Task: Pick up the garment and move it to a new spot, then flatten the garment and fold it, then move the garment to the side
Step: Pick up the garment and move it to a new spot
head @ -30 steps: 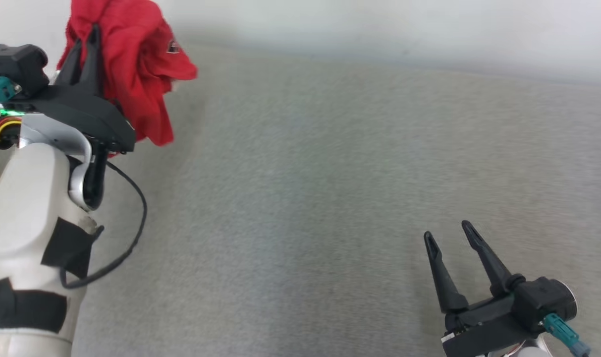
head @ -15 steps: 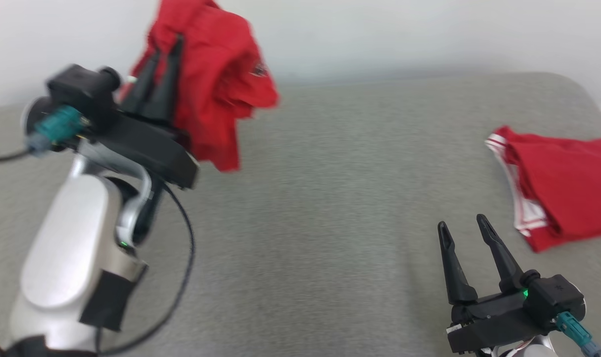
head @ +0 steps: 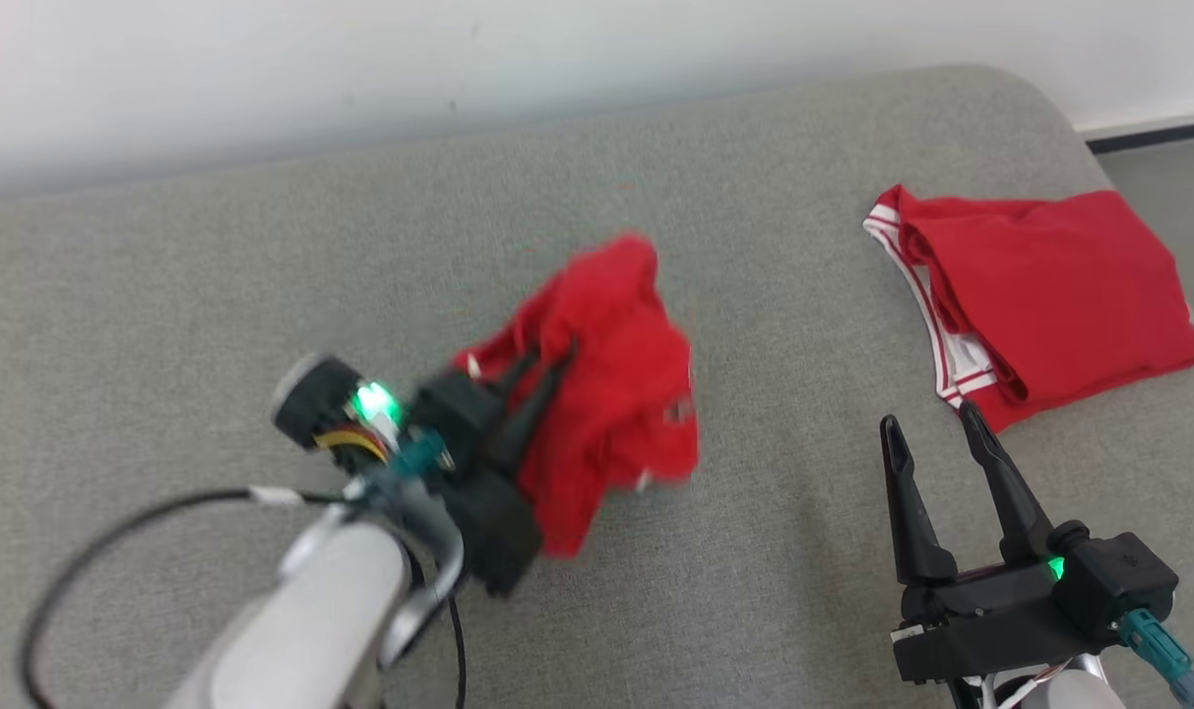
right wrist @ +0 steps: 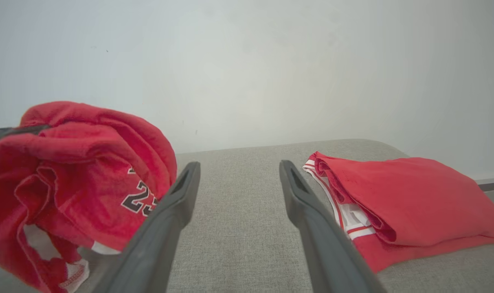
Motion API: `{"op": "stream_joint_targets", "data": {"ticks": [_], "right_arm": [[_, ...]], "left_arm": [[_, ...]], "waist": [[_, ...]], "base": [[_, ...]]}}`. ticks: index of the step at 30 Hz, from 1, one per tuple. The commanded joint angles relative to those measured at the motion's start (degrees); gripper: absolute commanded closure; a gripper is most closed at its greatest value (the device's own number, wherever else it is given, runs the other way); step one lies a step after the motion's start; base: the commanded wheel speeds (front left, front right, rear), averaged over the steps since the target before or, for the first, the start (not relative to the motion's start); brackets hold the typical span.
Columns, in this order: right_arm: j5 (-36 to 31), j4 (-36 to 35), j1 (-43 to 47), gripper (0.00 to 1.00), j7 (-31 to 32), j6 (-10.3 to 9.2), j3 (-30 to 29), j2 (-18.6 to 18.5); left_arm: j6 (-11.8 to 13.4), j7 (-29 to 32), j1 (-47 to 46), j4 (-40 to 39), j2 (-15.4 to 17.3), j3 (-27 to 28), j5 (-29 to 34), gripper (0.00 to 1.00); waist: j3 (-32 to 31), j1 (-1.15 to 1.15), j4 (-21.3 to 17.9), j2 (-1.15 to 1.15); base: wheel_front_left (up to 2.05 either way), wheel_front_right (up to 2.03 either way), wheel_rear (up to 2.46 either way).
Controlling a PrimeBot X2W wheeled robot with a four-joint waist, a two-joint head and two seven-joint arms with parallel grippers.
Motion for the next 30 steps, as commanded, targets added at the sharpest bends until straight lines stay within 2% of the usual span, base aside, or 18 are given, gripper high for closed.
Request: {"op": "stream_joint_targets", "data": {"ticks": [1,6,11,12,13,14,15,20,23,30], "right_arm": [[-0.30,-0.24,-0.60,0.00,-0.04,-0.15,-0.05,0.18],[-0.36,0.02,-1.13,0.00,-0.04,-0.15,0.38,0.10],[-0.57,0.56,-1.37,0.00,-0.04,-0.15,0.66,-0.43],[-0.54,0.69,-1.33,0.00,-0.04,-0.15,0.70,-0.49],[-0.45,0.74,-1.28,0.00,-0.04,-0.15,0.88,-0.58],[-0.34,0.85,-1.18,0.00,-0.04,-0.15,0.95,-0.69],[-0.23,0.97,-0.99,0.00,-0.04,-0.15,1.17,-0.79],[0.40,1.73,-0.07,0.00,-0.04,-0.15,2.25,-0.92],[0.95,2.02,0.81,0.00,-0.03,-0.15,3.25,-1.08],[1.87,2.44,3.52,0.00,-0.03,-0.15,3.27,-0.67]], "left_arm": [[0.02,-0.99,1.60,1.76,0.05,-1.87,0.65,1.00],[0.03,-3.96,2.69,7.15,-0.43,-5.14,0.69,1.00],[0.02,-6.46,2.35,12.33,-2.49,-6.12,-1.27,1.00],[0.01,-6.90,2.35,13.02,-2.95,-6.02,-1.68,0.90],[0.05,-7.28,2.28,13.63,-3.39,-5.63,-2.41,0.58],[0.18,-7.69,2.26,14.18,-3.78,-5.35,-2.95,0.07],[0.26,-8.16,2.43,14.58,-4.31,-4.89,-3.82,0.00],[2.23,-10.21,4.62,14.44,-5.51,-1.42,-7.73,0.00],[5.76,-11.57,7.95,12.47,-4.96,2.28,-10.49,0.00],[10.30,-13.63,16.23,9.16,-4.15,8.03,-15.12,0.00]], "waist": [[1.60,0.00,0.08,0.00],[2.10,0.00,0.80,0.00],[1.38,0.00,2.20,0.00],[1.00,0.00,2.50,0.00],[0.65,0.00,2.75,0.00],[0.14,0.00,3.08,0.00],[-0.33,0.00,3.37,0.00],[-3.87,0.00,4.77,0.00],[-7.22,0.00,6.26,0.00],[-12.23,0.00,9.78,0.00]], "base": [[0.00,0.00,0.00],[0.00,0.00,0.00],[0.00,0.00,0.00],[0.00,0.00,0.00],[0.00,0.00,0.00],[0.00,0.00,0.00],[0.00,0.00,0.00],[0.00,0.00,0.00],[0.00,0.00,0.00],[0.00,0.00,0.00]]}}
